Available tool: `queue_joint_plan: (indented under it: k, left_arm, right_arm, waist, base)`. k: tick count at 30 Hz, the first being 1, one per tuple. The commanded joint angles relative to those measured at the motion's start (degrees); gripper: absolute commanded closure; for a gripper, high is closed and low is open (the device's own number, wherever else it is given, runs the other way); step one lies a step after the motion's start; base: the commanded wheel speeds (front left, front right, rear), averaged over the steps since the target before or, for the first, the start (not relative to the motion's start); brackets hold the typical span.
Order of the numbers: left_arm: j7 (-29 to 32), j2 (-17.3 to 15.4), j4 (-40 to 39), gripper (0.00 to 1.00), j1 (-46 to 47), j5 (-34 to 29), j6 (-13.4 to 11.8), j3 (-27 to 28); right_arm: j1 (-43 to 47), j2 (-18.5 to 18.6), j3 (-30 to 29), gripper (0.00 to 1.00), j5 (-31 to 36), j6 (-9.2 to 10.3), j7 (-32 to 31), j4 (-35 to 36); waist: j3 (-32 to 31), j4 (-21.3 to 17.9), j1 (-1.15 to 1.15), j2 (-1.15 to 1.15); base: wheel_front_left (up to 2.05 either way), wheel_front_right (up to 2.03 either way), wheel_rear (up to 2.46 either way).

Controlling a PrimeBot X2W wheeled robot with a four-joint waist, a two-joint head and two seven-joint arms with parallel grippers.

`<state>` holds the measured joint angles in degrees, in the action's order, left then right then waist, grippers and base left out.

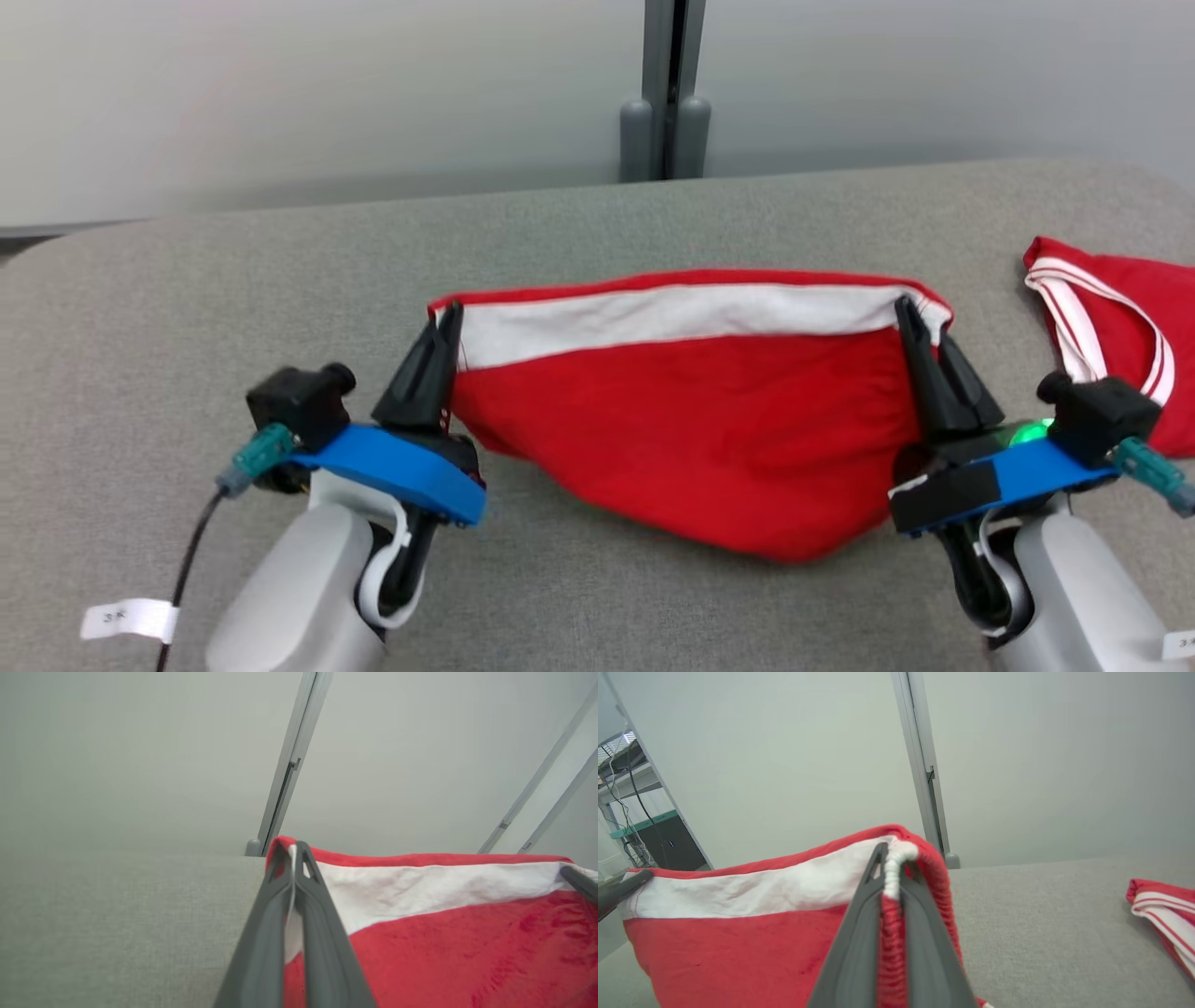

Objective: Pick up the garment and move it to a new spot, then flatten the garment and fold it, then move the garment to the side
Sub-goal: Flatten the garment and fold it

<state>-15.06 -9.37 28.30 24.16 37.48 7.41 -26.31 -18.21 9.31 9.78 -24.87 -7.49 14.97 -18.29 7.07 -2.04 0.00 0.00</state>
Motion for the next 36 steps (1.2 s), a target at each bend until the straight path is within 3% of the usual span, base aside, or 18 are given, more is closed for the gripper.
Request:
queue_joint_plan:
  k: [1, 10, 18, 23, 28, 33, 36]
  left_arm:
    - [-0.2, -1.5, -1.9, 1.0, 1.8, 0.4, 0.1, -0.4]
    - [0.1, -10.0, -12.1, 1.0, 9.5, 0.3, 0.1, -0.3]
    - [4.4, -13.1, -19.6, 1.0, 16.6, -0.5, -2.3, 2.2]
    - [6.0, -12.5, -18.1, 1.0, 22.2, -2.6, -4.1, 1.7]
    - [3.0, -10.4, -10.6, 1.0, 30.9, -6.5, -4.9, 1.2]
    - [0.1, -7.1, -5.2, 1.0, 39.7, -9.9, -5.4, 3.3]
    - [-0.1, -4.8, -7.5, 1.0, 42.8, -13.1, -5.5, 6.3]
  right_arm:
    - [-1.5, 1.0, 0.2, 1.0, -0.7, 0.0, 0.3, 1.7]
    - [-7.6, 7.1, 2.0, 1.0, -2.6, 0.0, 0.3, 10.1]
    - [-16.7, 13.3, 6.6, 1.0, -5.3, 0.0, -0.8, 12.3]
    - [-24.2, 16.3, 11.3, 1.0, -5.0, 0.01, -1.0, 8.4]
    - [-34.5, 17.2, 15.1, 1.0, -2.3, 0.0, -0.1, 1.0]
    - [-44.9, 16.6, 14.9, 1.0, 1.7, 0.01, 0.3, -3.2]
    - [-48.1, 17.1, 13.6, 1.0, 5.4, 0.01, 0.3, -2.5]
  waist:
    - [-1.3, 0.1, 0.0, 0.0]
    - [-4.7, 1.3, 0.0, 0.0]
    - [-2.0, 1.8, 0.0, 0.0]
    - [2.2, 2.3, 0.0, 0.0]
    - [7.1, 3.1, 0.0, 0.0]
    - [12.3, 4.4, 0.0, 0.0]
    - [15.0, 5.4, 0.0, 0.0]
  base:
    - [0.0, 0.0, 0.0]
    - [0.0, 0.0, 0.0]
    - [0.0, 0.0, 0.0]
    - [0.0, 0.0, 0.0]
    - [0.0, 0.0, 0.0]
    - [0.0, 0.0, 0.0]
    - [0.0, 0.0, 0.0]
